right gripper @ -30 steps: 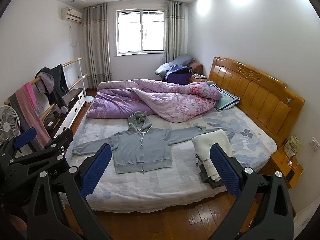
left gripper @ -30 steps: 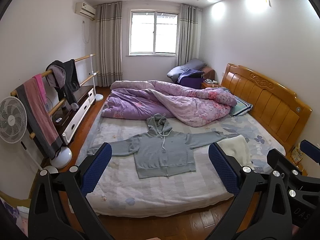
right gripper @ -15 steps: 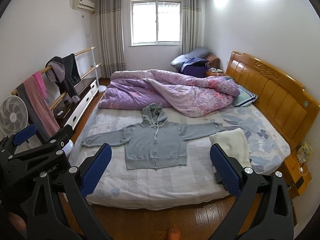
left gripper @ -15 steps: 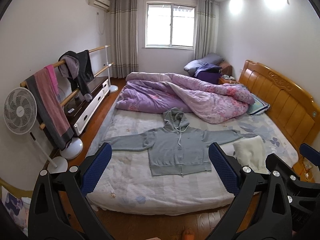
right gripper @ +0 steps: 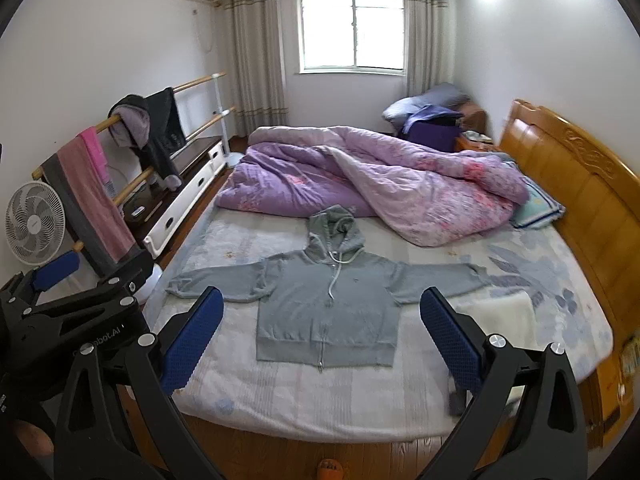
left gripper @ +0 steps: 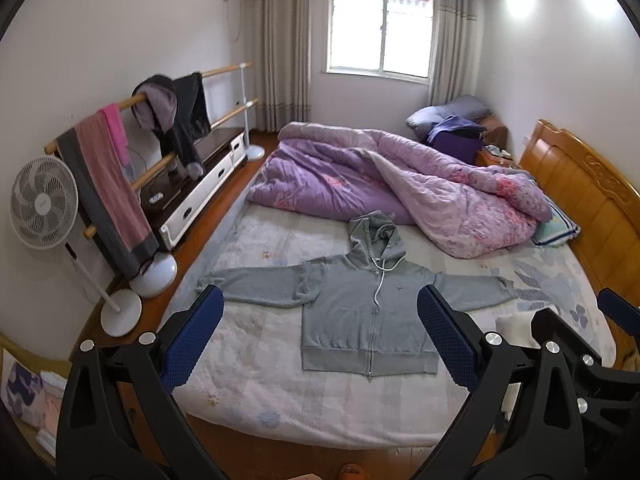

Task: Fold large clothes
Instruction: 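Approach the grey hoodie on the bed with both tools open, then grasp the hoodie sleeve cuff with the left tool and lift it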

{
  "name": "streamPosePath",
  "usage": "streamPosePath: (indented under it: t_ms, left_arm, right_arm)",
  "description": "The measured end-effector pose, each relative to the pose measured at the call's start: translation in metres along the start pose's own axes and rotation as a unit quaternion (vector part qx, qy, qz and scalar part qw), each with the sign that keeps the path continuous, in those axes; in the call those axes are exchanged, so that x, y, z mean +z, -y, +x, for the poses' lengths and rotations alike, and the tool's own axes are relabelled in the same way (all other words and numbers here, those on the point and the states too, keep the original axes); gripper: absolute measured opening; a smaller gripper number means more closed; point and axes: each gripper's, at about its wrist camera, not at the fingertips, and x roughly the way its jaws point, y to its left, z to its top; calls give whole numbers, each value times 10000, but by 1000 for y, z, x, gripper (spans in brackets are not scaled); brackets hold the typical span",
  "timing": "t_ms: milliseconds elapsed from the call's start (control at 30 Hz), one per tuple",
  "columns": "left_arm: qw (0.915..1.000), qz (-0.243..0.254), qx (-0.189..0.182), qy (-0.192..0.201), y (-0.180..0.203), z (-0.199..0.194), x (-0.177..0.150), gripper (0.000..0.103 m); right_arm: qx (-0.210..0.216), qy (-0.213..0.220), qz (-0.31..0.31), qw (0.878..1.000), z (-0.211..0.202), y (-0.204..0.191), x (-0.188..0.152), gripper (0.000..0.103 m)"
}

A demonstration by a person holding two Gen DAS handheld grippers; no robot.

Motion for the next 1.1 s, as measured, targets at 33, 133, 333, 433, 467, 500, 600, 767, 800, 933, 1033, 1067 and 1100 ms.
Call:
streamPosePath:
  t_ms: [33,133,333,433,467,500,600,767,800,933,1033,1067,1100]
  left_arm:
    - [9999,-55,67,-58,0,10,3,98]
    - [9994,-128,231,-220,-9,36,13,98]
    - [9966,-310,502,-571,-49,96,24,98]
    - [9953,-435,418,-764,-77,135,29,98]
    - [9949,-458,390,-815,-87,150,31,98]
    - [9944,-465,347,-885,-98,168,35,98]
    - [9936,-450,202,-1020,-125,204,49,98]
    - [9918,-404,95,-1208,-173,267,73,98]
    - [9909,-440,52,-1275,-182,279,76,98]
    - [9882,-494,-12,-1452,-206,318,80,98]
    - [9857,-519,-17,-1600,-217,346,77,98]
    - [9841,-543,-21,-1689,-221,359,74,98]
    - [9827,-580,-26,-1758,-226,372,71,98]
  right_arm:
    - [37,-35,-41,10000,11,-1,5,95]
    - [193,-262,-74,9994,42,-8,16,95]
    - [380,-640,-287,9968,110,-44,35,95]
    - [327,-815,-375,9954,146,-67,44,95]
    - [256,-873,-420,9950,161,-79,48,95]
    - [196,-917,-454,9946,174,-88,52,95]
    - [33,-1067,-445,9933,210,-117,66,95]
    - [-262,-1207,-670,9901,265,-163,88,95]
    - [-309,-1219,-683,9897,275,-168,91,95]
    - [-397,-1414,-679,9868,314,-184,99,95]
    - [-429,-1574,-819,9832,346,-198,97,95]
    - [-438,-1641,-860,9817,357,-201,96,95]
    - [-402,-1732,-877,9802,371,-204,94,95]
